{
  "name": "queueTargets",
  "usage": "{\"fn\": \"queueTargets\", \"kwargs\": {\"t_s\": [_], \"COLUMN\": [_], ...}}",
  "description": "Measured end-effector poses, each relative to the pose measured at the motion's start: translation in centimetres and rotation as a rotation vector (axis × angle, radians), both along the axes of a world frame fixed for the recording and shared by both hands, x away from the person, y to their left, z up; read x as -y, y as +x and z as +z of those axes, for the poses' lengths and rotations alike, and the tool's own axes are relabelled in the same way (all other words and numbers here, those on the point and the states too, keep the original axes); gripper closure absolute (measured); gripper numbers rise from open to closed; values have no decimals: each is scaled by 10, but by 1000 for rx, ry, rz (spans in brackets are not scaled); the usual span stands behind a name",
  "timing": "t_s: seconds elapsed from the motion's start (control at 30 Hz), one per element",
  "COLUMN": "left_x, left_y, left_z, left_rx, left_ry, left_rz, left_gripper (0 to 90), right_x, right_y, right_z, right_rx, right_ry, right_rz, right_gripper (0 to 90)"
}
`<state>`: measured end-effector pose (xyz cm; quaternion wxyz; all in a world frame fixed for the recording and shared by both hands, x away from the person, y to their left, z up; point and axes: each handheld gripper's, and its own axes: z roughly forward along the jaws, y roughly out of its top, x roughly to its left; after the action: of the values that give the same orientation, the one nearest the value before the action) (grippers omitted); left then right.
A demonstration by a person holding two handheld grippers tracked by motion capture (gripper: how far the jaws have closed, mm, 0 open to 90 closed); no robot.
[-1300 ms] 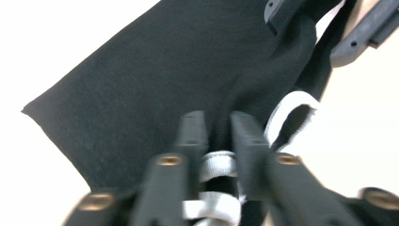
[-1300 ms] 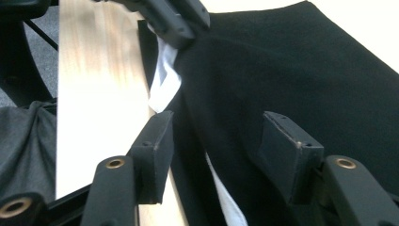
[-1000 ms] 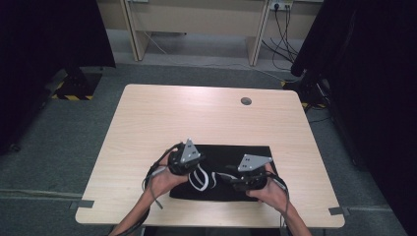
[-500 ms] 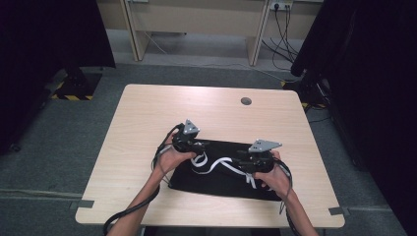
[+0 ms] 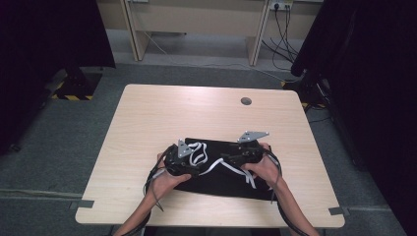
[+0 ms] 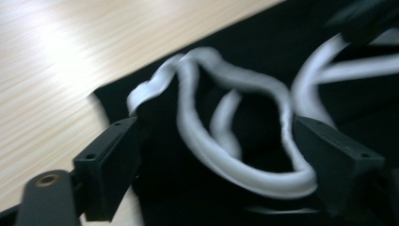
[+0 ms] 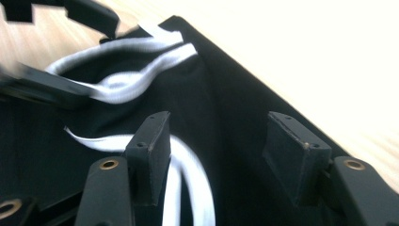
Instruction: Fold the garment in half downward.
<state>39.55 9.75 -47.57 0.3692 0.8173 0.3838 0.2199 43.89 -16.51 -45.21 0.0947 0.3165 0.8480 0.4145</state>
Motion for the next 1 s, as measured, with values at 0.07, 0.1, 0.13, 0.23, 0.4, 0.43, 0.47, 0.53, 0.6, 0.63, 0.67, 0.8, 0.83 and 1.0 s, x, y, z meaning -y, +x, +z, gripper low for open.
{"fn": "queueTargets", "kwargs": {"t_s": [0.07,0.1,0.13,0.23,0.4,0.43,0.47,0.53,0.6,0.63,0.67,0.8,0.83,1.0], "left_x": [-6,-7,-7,-7,-11,-13,-16,-22,-27,-30,-31,-35,-35,-28], "left_y": [6,7,7,4,-7,-10,-12,-16,-21,-23,-24,-27,-28,-42], "left_z": [-7,-7,-7,-5,1,2,3,2,0,-2,-3,-8,-8,-8], "left_rx": [-43,-49,-27,-25,-17,-15,-13,-21,-31,-37,-45,-67,-62,-78], "left_ry": [-22,-28,-11,-21,-50,-48,-50,-49,-43,-40,-33,-24,-21,-27], "left_rz": [27,32,32,23,-4,-5,-5,-4,-3,-5,-4,4,0,-25], "left_gripper": [159,161,158,148,127,122,122,121,118,118,116,109,109,109], "right_x": [-4,-8,-12,-26,-39,-46,-49,-52,-61,-61,-64,-72,-72,-64], "right_y": [3,5,8,18,29,32,34,35,39,39,40,37,37,35], "right_z": [-1,-1,-2,-2,-3,-6,-7,-7,-9,-9,-9,-13,-13,-6], "right_rx": [-10,-18,-25,-46,-78,-90,-95,-101,-107,-107,-103,-80,-80,-65], "right_ry": [1,-5,-13,-25,-46,-65,-68,-62,-55,-55,-63,-100,-100,-54], "right_rz": [4,11,14,29,53,65,72,74,83,83,90,151,151,173], "right_gripper": [412,411,411,405,391,384,384,379,381,381,398,699,699,856]}}
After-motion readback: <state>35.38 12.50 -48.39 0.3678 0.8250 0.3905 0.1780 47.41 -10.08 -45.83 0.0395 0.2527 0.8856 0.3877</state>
